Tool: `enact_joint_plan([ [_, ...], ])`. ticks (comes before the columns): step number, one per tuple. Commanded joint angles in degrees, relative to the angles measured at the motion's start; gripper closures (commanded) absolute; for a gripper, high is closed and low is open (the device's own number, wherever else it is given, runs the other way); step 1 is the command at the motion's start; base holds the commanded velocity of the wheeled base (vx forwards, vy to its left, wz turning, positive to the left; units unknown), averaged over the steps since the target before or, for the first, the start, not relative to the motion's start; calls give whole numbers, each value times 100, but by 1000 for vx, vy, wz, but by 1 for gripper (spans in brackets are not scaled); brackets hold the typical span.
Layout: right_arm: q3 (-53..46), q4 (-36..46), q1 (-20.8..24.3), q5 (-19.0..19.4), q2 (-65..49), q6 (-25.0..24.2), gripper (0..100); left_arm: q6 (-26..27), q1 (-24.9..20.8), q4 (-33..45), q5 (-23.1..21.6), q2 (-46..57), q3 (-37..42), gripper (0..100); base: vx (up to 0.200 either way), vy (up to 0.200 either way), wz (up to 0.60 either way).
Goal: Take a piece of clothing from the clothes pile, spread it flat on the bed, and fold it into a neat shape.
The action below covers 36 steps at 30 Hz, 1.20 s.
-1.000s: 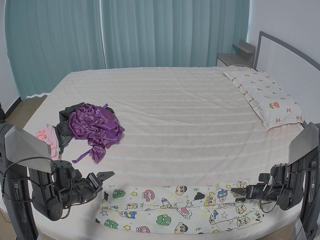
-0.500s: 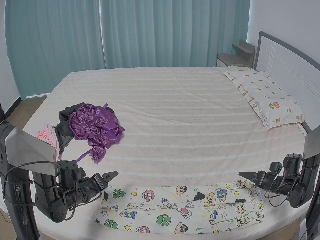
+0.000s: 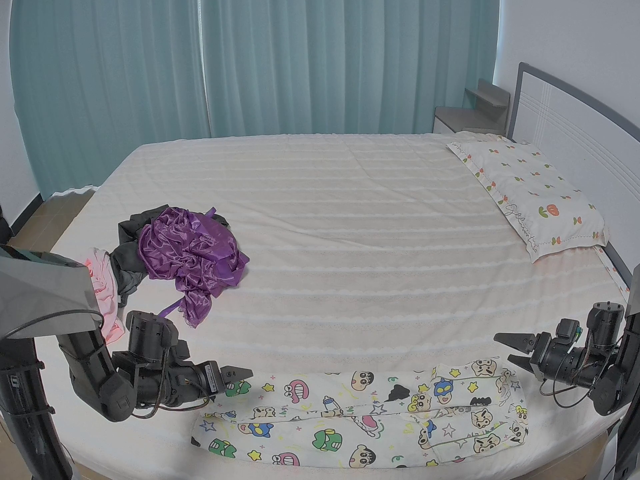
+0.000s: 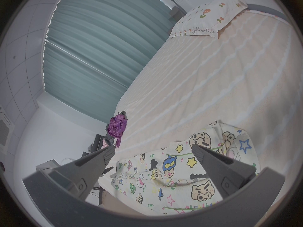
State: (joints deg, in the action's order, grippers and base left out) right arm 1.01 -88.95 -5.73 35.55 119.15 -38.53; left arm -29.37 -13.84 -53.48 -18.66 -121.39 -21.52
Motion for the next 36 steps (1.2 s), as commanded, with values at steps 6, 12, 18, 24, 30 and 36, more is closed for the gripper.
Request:
enact_joint_plan([
  [6, -101, -105, -157, 172, 205, -31, 0, 696, 241, 198, -340, 98, -63, 0, 0, 0, 0],
  [12, -101, -105, -157, 172, 214, -31, 0, 1240, 100, 162, -340, -69, 280, 0, 0, 0, 0],
  [18, -101, -105, -157, 163, 214, -23, 0, 1741, 13, 162, -278, -280, 447, 0, 0, 0, 0],
  [24, -101, -105, -148, 163, 214, -23, 0, 1829, -93, 154, 144, -438, 447, 0, 0, 0, 0],
  [30, -101, -105, -139, 154, 223, -23, 0, 1847, -102, 145, 179, -438, 499, 0, 0, 0, 0],
  [36, -101, -105, -139, 145, 223, -23, 0, 1812, -102, -92, 179, -464, 429, 0, 0, 0, 0],
])
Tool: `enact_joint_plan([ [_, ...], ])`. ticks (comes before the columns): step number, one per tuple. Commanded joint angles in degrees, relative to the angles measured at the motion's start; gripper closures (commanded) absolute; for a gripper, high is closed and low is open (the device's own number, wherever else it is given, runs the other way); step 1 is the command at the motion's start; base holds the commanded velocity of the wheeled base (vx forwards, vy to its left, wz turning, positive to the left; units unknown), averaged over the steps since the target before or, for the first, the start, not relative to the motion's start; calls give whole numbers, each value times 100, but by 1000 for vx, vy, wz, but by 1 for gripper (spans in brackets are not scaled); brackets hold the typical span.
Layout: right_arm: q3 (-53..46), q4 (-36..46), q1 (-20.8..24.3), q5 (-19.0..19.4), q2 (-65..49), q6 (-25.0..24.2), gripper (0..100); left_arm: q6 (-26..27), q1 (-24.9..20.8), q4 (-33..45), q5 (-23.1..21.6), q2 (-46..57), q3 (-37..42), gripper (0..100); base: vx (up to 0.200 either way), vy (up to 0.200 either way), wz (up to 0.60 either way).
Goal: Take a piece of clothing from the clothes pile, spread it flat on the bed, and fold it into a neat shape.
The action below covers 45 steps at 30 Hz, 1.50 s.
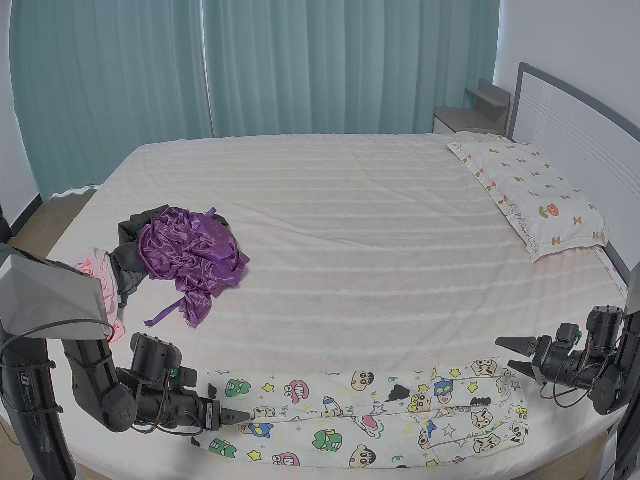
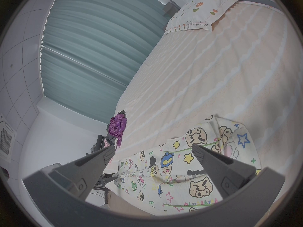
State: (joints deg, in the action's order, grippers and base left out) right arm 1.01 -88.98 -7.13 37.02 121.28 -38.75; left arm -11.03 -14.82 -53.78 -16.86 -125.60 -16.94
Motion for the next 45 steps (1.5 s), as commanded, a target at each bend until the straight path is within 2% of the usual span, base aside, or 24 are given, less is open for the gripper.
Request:
enact_joint_plan([
  [1, -101, -102, 1, -2, 9, 8, 0, -31, -12, -123, 7, -87, -37, 0, 0, 0, 0],
  [3, -101, -102, 1, -2, 9, 17, 0, -31, -47, -132, 16, -167, -63, 0, 0, 0, 0],
  [4, -101, -102, 1, -2, 9, 17, 0, -31, -56, -141, 25, -184, -63, 100, 0, 0, 0],
  [9, -101, -102, 1, -2, 9, 43, 0, -22, -117, -167, 447, -404, -98, 100, 0, 0, 0],
  [20, -101, -102, 1, -2, 9, 43, 0, -22, -91, -220, 482, -290, -72, 100, 0, 0, 0],
  [21, -101, -102, 1, -2, 9, 43, 0, -31, -73, -501, 605, -131, -81, 100, 0, 0, 0],
  [28, -101, -102, 19, -2, 9, 43, 0, -13, -73, -941, 675, -26, -169, 100, 0, 0, 0],
  [36, -101, -102, 19, -2, 9, 43, 0, 673, 67, -1240, 675, -52, -178, 100, 0, 0, 0],
  [40, -101, -102, 19, -2, 9, 43, 0, 690, 85, -1459, 675, -35, -178, 100, 0, 0, 0],
  [41, -101, -102, 19, -2, 18, 43, 0, 690, 129, -1872, 675, 9, -178, 100, 0, 0, 0],
  [45, -101, -102, 19, -2, 18, 52, 0, 787, 129, -2013, 675, 27, -186, 100, 0, 0, 0],
])
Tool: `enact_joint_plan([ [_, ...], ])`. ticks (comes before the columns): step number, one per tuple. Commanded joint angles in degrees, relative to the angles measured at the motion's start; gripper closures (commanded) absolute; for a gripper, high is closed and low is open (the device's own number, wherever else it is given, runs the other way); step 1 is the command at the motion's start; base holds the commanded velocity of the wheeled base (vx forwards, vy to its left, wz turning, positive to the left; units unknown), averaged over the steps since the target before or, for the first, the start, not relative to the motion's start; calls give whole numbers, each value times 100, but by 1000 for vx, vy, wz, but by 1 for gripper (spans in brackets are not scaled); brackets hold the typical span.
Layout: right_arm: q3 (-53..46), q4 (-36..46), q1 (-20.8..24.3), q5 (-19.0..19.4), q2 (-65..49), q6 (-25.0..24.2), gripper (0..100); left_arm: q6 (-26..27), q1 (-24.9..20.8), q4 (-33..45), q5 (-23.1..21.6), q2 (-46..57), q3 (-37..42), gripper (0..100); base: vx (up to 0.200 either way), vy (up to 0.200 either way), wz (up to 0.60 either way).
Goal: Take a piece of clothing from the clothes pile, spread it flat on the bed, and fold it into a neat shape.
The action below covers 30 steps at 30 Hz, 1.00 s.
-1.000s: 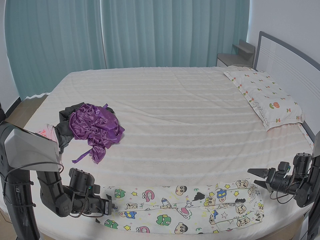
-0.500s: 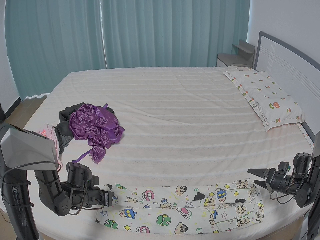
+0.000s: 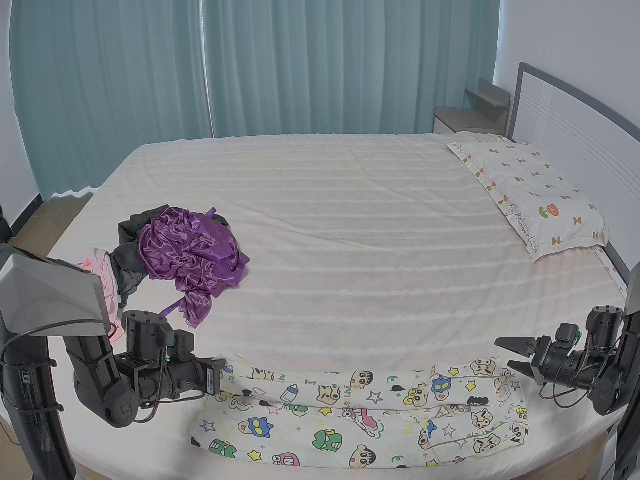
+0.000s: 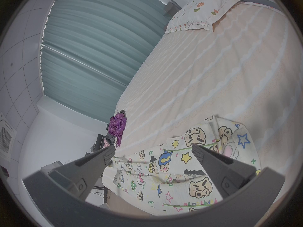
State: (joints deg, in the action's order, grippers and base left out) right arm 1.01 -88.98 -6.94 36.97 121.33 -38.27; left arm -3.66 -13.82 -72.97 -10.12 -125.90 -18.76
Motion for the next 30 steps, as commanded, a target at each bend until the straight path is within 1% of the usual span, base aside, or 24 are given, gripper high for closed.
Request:
enact_joint_plan([
  [1, -101, -102, -1, 3, 13, 3, 0, 120, 11, -94, 1, 48, -40, 100, 0, 0, 0],
  [9, -101, -102, -1, 3, 13, 3, 0, 190, -24, -94, 98, 119, -110, 100, 0, 0, 0],
  [14, -101, -102, -1, 3, 84, 91, 0, 480, 11, -103, 142, 92, 487, 100, 0, 0, 0],
  [19, -101, -102, -1, 3, 84, 100, 0, 594, 11, -103, 133, 48, 865, 100, 0, 0, 0],
  [24, -101, -102, -1, -6, 84, 100, 0, 735, 20, -103, 142, -119, 1015, 100, 0, 0, 0],
  [28, -101, -102, 8, 3, 92, 100, 0, 1016, -15, -103, 168, -593, 1173, 100, 0, 0, 0],
  [30, -101, -102, 8, 3, 84, 100, 0, 1025, -15, -103, 168, -663, 1164, 100, 0, 0, 0],
])
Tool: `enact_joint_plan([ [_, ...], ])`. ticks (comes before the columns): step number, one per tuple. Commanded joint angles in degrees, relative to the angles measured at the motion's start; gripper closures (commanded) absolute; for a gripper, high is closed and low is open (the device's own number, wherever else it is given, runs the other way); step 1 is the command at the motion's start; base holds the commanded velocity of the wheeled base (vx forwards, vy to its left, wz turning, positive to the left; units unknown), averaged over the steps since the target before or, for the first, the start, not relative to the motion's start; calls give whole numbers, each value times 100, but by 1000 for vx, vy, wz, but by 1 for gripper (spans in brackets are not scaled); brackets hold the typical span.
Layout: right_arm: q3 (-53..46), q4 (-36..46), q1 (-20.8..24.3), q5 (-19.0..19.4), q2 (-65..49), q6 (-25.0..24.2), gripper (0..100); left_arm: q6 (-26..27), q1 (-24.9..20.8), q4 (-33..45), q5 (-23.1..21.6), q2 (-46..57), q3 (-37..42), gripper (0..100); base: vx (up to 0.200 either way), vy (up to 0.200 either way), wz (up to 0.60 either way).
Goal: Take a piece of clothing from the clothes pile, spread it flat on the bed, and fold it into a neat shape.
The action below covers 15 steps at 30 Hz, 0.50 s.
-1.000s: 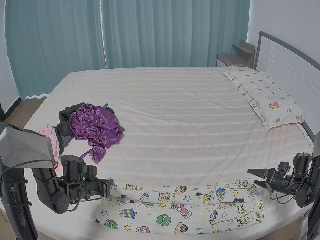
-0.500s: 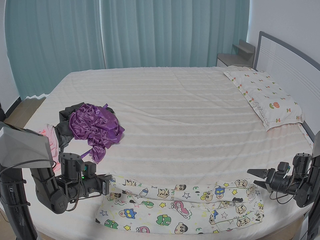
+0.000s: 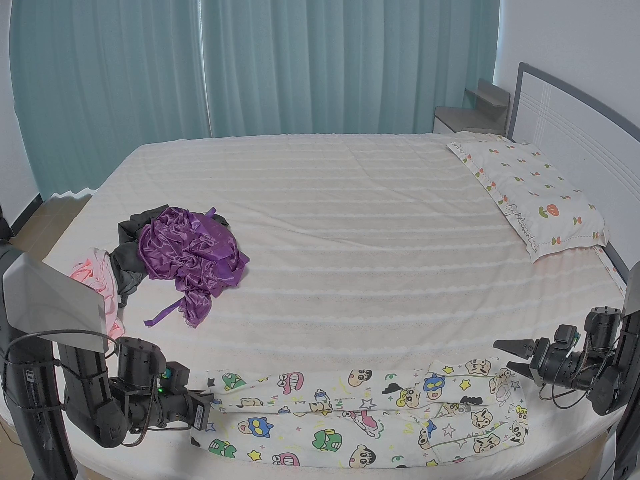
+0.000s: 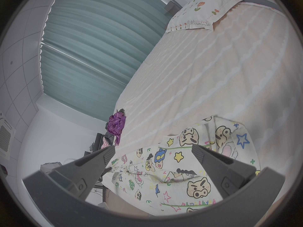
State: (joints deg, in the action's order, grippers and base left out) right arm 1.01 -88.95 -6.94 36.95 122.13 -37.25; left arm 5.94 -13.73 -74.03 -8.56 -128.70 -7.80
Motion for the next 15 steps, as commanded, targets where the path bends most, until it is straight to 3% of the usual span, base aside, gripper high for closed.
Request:
enact_joint_plan([
  [1, -101, -87, 8, 5, 13, -1, 0, 74, -25, 3, 12, -419, 68, 100, 0, 0, 0],
  [4, -101, -25, 8, 5, 4, 34, 0, 65, -34, 3, -6, -507, 77, 100, 0, 0, 0],
  [5, -101, -17, 8, 5, 4, 43, 0, 65, -34, 3, 3, -516, 77, 0, 0, 0, 0],
  [14, -101, -34, -45, -39, 110, 298, 0, -330, 37, -226, -173, -543, 385, 0, 0, 0, 0],
  [15, -101, -25, -71, -179, 356, 535, 0, -875, 81, -621, -612, -551, 613, 0, 0, 0, 0],
])
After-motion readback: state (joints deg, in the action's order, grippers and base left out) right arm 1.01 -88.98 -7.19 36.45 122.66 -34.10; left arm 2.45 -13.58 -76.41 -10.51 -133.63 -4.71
